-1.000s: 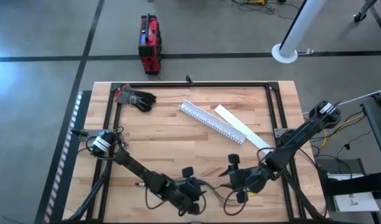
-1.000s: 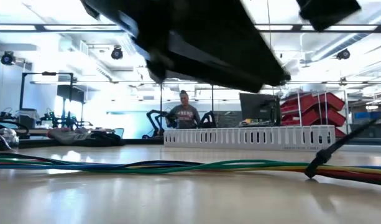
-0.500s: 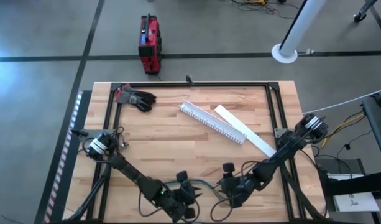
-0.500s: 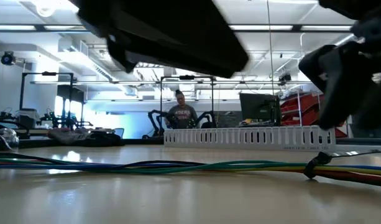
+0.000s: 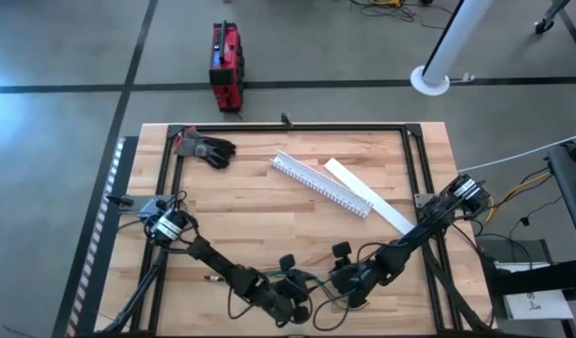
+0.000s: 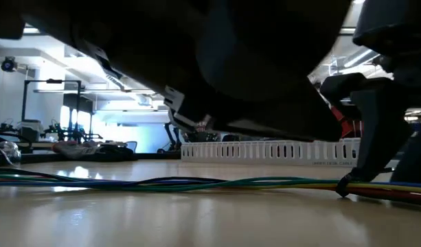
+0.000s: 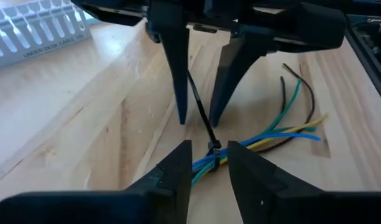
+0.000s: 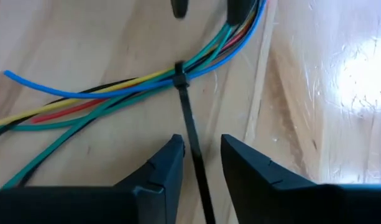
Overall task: Ziptie cables
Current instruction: Wrap the cables together using the zip tie
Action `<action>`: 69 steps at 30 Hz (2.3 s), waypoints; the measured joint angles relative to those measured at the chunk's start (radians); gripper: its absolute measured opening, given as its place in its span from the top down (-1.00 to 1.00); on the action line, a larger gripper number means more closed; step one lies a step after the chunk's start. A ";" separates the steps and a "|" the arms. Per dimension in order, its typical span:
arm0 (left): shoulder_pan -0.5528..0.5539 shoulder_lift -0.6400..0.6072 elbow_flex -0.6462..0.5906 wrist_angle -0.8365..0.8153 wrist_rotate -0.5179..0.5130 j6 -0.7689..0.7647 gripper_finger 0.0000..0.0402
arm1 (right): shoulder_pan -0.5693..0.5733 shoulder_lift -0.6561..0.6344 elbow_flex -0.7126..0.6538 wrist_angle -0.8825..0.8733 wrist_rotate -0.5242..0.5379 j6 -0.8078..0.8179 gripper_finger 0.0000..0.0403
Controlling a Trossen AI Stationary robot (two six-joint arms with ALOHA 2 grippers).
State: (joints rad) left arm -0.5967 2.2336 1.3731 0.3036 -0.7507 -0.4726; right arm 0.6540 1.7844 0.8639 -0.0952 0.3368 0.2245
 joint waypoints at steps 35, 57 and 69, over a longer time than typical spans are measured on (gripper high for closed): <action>0.118 0.064 0.002 0.128 0.242 -0.072 0.66 | -0.020 -0.040 0.000 -0.030 -0.038 -0.166 1.00; 0.122 0.044 0.002 0.136 0.248 -0.061 0.60 | -0.020 -0.044 0.104 -0.175 0.016 -0.243 1.00; 0.129 0.038 0.002 0.107 0.290 -0.107 0.62 | -0.017 -0.045 0.195 -0.333 0.057 -0.264 1.00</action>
State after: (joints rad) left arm -0.4679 2.2715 1.3746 0.4107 -0.4610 -0.5797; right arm 0.6369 1.7397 1.0586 -0.4280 0.3935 -0.0391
